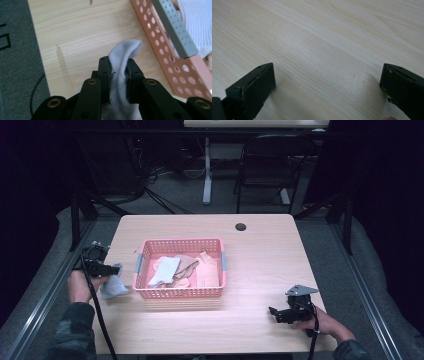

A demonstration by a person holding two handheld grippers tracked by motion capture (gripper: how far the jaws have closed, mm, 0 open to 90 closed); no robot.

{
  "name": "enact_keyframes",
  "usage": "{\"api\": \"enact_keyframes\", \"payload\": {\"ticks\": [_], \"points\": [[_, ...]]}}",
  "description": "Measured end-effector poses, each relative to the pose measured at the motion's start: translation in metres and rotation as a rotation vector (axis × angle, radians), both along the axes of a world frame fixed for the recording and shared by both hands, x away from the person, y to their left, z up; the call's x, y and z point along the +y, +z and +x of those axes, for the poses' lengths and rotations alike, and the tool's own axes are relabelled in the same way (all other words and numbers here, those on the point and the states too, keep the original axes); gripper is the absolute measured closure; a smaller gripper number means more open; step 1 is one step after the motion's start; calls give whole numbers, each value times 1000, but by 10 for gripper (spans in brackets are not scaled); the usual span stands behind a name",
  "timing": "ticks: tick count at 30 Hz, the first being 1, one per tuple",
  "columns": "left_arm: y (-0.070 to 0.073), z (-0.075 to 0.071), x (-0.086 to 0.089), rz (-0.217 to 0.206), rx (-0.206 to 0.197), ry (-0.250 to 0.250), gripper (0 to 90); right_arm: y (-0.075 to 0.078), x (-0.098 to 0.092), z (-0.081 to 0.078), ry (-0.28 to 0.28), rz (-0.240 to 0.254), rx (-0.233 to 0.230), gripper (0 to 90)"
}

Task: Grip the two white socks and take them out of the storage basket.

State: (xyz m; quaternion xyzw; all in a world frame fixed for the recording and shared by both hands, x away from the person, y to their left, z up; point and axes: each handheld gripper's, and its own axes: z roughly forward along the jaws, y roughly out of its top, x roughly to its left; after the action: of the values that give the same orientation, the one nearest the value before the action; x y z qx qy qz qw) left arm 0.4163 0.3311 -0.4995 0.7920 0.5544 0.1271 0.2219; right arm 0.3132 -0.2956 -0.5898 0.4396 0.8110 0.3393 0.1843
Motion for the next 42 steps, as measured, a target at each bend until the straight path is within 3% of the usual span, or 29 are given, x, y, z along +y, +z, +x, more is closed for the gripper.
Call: {"api": "enact_keyframes", "payload": {"ticks": [4,16,19,22,24,25,27,28,36,38,42], "points": [[-12,0,-1,15,-13,-5,772,0,0,0,1,3,0,0],[-32,3,0,10,22,14,745,0,0,0,0,0,0,0],[-36,4,1,-1,32,21,704,0,0,0,0,0,0,0],[-36,4,1,-11,29,32,585,0,0,0,0,1,0,0],[-33,3,2,-16,15,43,467,0,0,0,0,0,0,0],[-31,2,2,-26,10,49,367,0,0,0,0,-1,0,0],[-25,0,3,-33,-7,54,336,0,0,0,0,0,0,0],[-22,-1,4,-42,-18,61,266,0,0,0,1,2,0,0],[14,-6,-2,-75,-85,36,116,0,0,0,0,-1,0,0],[22,-6,-5,-74,-102,24,28,0,0,0,1,1,0,0],[36,-7,-14,-69,-132,1,11,0,0,0,0,0,0,0]]}}
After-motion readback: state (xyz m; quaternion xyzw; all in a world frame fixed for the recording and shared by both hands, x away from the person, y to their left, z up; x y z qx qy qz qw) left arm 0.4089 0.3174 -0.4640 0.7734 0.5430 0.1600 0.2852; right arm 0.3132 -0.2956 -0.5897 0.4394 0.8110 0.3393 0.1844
